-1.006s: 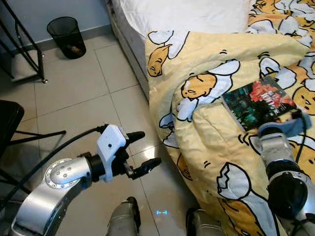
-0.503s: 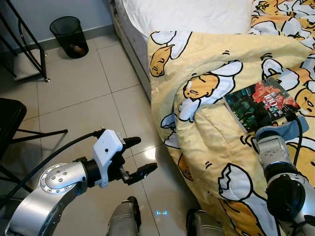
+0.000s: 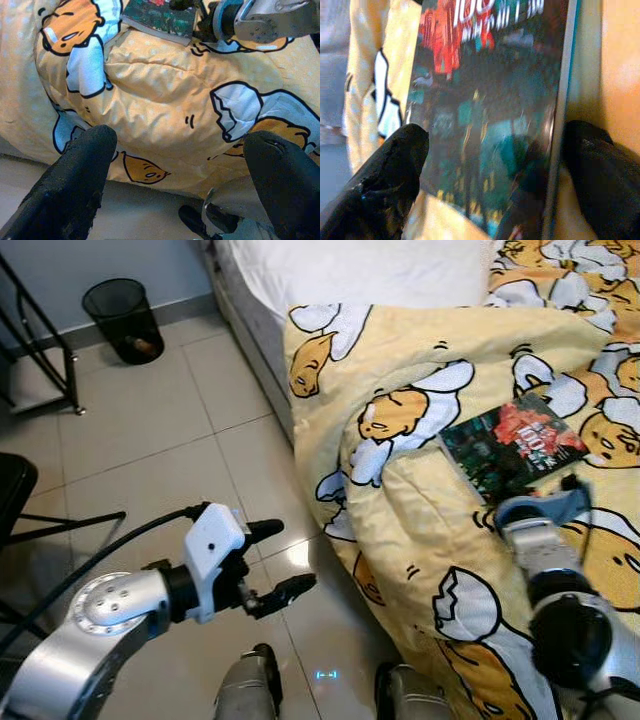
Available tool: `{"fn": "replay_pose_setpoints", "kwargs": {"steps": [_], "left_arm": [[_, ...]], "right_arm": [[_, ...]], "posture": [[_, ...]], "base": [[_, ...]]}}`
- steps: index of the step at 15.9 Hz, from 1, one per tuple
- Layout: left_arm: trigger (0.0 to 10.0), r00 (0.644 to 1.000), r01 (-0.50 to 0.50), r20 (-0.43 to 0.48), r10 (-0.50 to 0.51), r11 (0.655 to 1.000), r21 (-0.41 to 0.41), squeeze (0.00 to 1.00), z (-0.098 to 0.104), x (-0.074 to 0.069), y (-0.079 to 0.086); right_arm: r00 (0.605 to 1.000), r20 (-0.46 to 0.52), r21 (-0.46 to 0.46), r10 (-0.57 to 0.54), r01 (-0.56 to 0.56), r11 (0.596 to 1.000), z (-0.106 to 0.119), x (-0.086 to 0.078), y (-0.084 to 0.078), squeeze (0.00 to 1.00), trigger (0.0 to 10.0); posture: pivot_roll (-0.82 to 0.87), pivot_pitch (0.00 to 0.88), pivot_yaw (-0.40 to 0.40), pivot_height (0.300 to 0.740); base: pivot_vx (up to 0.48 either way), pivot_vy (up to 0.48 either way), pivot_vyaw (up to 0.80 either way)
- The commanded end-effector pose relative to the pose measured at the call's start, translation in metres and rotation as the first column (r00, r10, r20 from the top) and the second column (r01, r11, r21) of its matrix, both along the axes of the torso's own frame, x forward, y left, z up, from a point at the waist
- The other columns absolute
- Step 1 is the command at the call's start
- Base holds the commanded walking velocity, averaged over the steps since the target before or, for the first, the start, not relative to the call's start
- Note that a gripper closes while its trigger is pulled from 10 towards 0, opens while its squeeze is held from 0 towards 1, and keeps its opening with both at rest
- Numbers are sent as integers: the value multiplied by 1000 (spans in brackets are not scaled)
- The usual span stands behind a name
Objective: Clean up the room
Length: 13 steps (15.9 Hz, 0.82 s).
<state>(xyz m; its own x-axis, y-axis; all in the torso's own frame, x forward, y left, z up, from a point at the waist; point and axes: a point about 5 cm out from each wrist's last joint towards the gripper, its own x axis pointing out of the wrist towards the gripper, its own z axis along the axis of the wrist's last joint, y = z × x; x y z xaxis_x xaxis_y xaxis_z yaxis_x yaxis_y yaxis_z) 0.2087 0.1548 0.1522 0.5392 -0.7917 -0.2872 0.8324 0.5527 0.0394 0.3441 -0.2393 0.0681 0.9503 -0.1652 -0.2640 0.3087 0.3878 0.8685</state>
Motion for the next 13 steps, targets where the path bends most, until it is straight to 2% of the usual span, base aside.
{"fn": "replay_pose_setpoints", "kwargs": {"steps": [1,3,4,6,7,9,10,13], "left_arm": [[10000,1000,7,-8,-7,1000,11,608,1,-3,2],[10000,1000,7,-9,-6,1000,15,608,2,-4,3],[10000,1000,8,-11,-8,1000,19,608,3,-4,4],[10000,1000,12,-11,-12,1000,24,604,4,-3,4],[10000,1000,13,-8,-13,1000,27,608,5,-2,4],[10000,1000,13,-2,-13,999,29,604,7,-2,4],[10000,1000,12,-2,-12,999,32,604,7,-3,5],[10000,1000,0,4,-1,999,41,608,8,-1,7]], "right_arm": [[994,-86,169,71,-55,984,-28,-11,32,0,10000],[999,-26,229,33,-27,973,-23,-8,34,0,10000],[1000,24,232,4,-10,973,-16,-3,32,0,10000],[999,37,227,-29,19,974,-12,-1,30,0,10000],[998,41,239,-38,27,971,-11,0,30,0,4588],[998,58,231,-23,9,973,-8,4,37,0,471],[997,76,238,-14,-4,971,-5,6,40,0,0],[995,101,250,-8,-18,968,1,11,48,0,0]], "posture": [[132,261,69,740],[138,263,75,740],[141,267,82,740],[148,266,86,740],[159,266,87,740],[175,266,87,740],[179,261,83,740],[182,246,71,740]], "base": [[0,0,0],[0,0,0],[0,0,0],[0,0,0],[0,0,0],[0,0,0],[0,0,0],[0,0,0]]}}
